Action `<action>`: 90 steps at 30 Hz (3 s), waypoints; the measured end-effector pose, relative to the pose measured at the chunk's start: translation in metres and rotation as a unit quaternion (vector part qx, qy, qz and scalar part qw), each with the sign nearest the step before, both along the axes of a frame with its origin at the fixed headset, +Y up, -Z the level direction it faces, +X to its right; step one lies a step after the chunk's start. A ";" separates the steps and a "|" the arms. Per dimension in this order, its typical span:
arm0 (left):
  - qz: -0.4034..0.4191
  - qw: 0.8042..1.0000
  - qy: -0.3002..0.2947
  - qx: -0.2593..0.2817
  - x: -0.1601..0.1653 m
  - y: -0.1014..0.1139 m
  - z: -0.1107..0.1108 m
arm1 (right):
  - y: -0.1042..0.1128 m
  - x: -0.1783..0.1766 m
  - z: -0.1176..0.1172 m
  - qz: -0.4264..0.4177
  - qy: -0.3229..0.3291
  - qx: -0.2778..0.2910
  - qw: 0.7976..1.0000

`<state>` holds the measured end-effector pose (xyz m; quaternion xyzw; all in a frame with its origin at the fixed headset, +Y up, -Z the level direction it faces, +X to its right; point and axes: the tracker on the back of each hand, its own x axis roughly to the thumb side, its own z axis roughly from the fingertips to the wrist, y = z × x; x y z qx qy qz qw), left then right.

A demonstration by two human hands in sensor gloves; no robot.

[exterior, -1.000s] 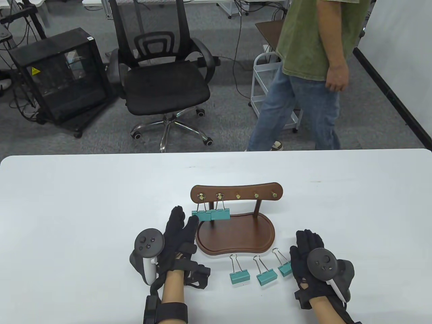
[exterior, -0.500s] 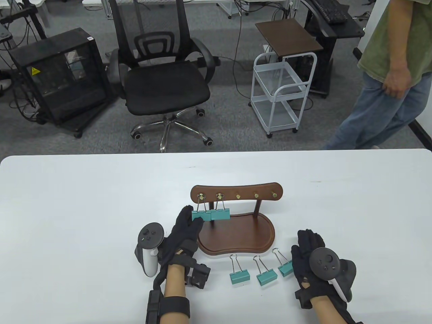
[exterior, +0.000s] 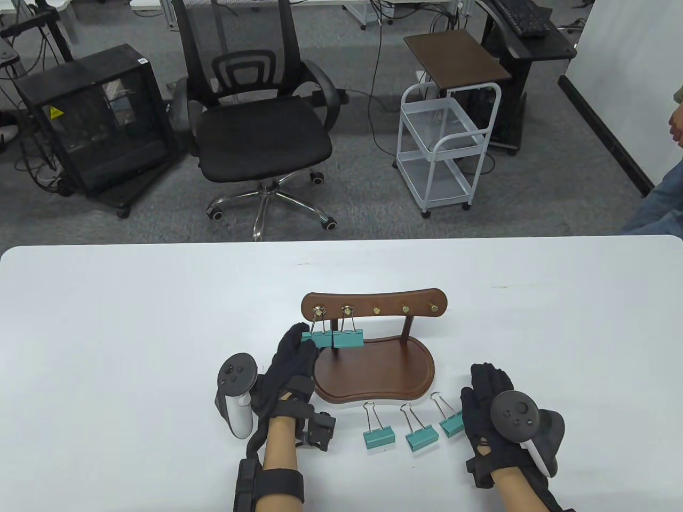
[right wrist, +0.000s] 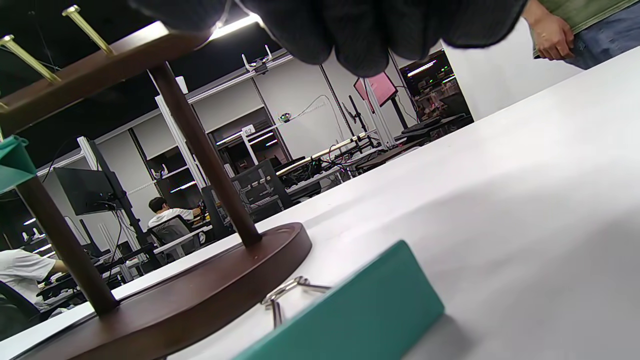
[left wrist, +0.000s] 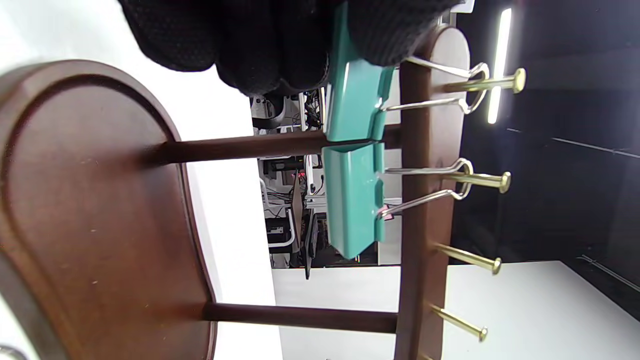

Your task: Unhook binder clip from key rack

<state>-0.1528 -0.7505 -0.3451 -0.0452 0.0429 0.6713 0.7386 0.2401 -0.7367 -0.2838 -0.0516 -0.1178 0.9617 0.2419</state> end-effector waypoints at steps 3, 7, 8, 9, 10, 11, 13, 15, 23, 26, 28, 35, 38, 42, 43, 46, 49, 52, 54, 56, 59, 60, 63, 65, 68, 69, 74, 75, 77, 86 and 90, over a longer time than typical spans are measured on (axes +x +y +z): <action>-0.001 1.000 0.002 0.004 -0.001 0.003 0.001 | 0.000 0.000 0.000 -0.001 0.000 0.000 1.000; 0.007 1.000 0.007 0.009 -0.003 0.005 0.001 | 0.000 0.001 0.000 -0.002 -0.001 -0.001 1.000; 0.009 1.000 0.008 0.009 -0.004 0.006 0.002 | 0.000 0.001 0.000 -0.003 -0.001 0.000 1.000; 0.010 1.000 0.009 0.011 -0.004 0.007 0.002 | 0.000 0.001 0.000 -0.004 -0.001 0.000 1.000; 0.010 1.000 0.009 0.011 -0.005 0.007 0.002 | 0.000 0.001 0.000 -0.004 -0.001 0.000 1.000; 0.010 1.000 0.009 0.012 -0.006 0.008 0.002 | 0.000 0.001 0.000 -0.005 -0.001 0.000 1.000; 0.010 1.000 0.009 0.014 -0.007 0.010 0.003 | 0.000 0.001 0.000 -0.007 -0.002 -0.001 1.000; 0.007 1.000 0.009 0.015 -0.008 0.011 0.003 | 0.000 0.002 0.000 -0.010 -0.003 -0.002 1.000; 0.005 1.000 0.004 0.021 -0.011 0.013 0.004 | 0.000 0.002 0.000 -0.016 -0.004 -0.002 1.000; 0.005 1.000 0.005 0.025 -0.013 0.016 0.006 | 0.000 0.002 0.000 -0.016 -0.003 -0.001 1.000; 0.004 1.000 0.005 0.029 -0.014 0.019 0.008 | 0.001 0.002 0.000 -0.017 -0.002 0.000 1.000; -0.011 0.999 -0.009 0.046 -0.021 0.027 0.021 | 0.001 0.001 0.001 -0.021 0.000 0.001 1.000; -0.017 0.998 -0.010 0.053 -0.025 0.027 0.028 | 0.001 0.001 0.001 -0.022 0.001 0.002 1.000; -0.029 0.998 -0.012 0.052 -0.033 0.024 0.038 | 0.001 0.001 0.001 -0.023 0.003 0.004 1.000; -0.035 0.998 -0.016 0.049 -0.034 0.023 0.040 | 0.001 0.001 0.001 -0.024 0.003 0.004 1.000; -0.076 0.996 -0.024 0.041 -0.040 0.020 0.046 | 0.001 0.001 0.001 -0.025 0.003 0.003 1.000; -0.108 0.993 -0.033 0.031 -0.043 0.017 0.050 | 0.001 0.001 0.001 -0.026 0.002 0.004 1.000; -0.135 0.990 -0.035 0.021 -0.045 0.014 0.052 | 0.001 0.001 0.002 -0.026 0.002 0.002 1.000; -0.154 0.987 -0.033 0.014 -0.045 0.012 0.053 | 0.001 0.001 0.002 -0.027 0.001 0.002 1.000; -0.183 0.983 -0.027 0.004 -0.045 0.011 0.054 | 0.001 0.001 0.002 -0.028 0.001 0.000 1.000; -0.232 0.972 -0.025 -0.019 -0.045 0.009 0.055 | 0.001 0.001 0.002 -0.029 0.001 0.000 1.000; -0.255 0.966 -0.024 -0.030 -0.044 0.008 0.055 | 0.001 0.001 0.002 -0.029 0.001 0.000 1.000; -0.313 0.947 -0.027 -0.063 -0.043 0.004 0.055 | 0.001 0.002 0.002 -0.030 0.000 -0.001 1.000; -0.342 0.935 -0.032 -0.084 -0.041 0.002 0.055 | 0.001 0.002 0.002 -0.032 0.000 -0.001 0.999; -0.380 0.918 -0.042 -0.107 -0.038 -0.001 0.053 | 0.001 0.002 0.002 -0.033 0.000 -0.002 0.999; -0.395 0.910 -0.046 -0.114 -0.037 -0.002 0.052 | 0.001 0.002 0.002 -0.034 0.000 -0.002 0.999; -0.420 0.895 -0.061 -0.136 -0.031 -0.007 0.049 | 0.001 0.003 0.002 -0.037 -0.002 0.000 0.999; -0.426 0.891 -0.064 -0.142 -0.029 -0.008 0.048 | 0.001 0.003 0.002 -0.038 -0.002 -0.001 0.999; -0.435 0.886 -0.065 -0.148 -0.028 -0.009 0.048 | 0.002 0.003 0.002 -0.039 -0.002 -0.001 0.999; -0.474 0.865 -0.064 -0.150 -0.026 -0.009 0.047 | 0.002 0.004 0.002 -0.045 -0.003 0.000 0.999; -0.536 0.832 -0.051 -0.133 -0.022 -0.008 0.047 | 0.002 0.005 0.002 -0.044 -0.002 0.000 0.999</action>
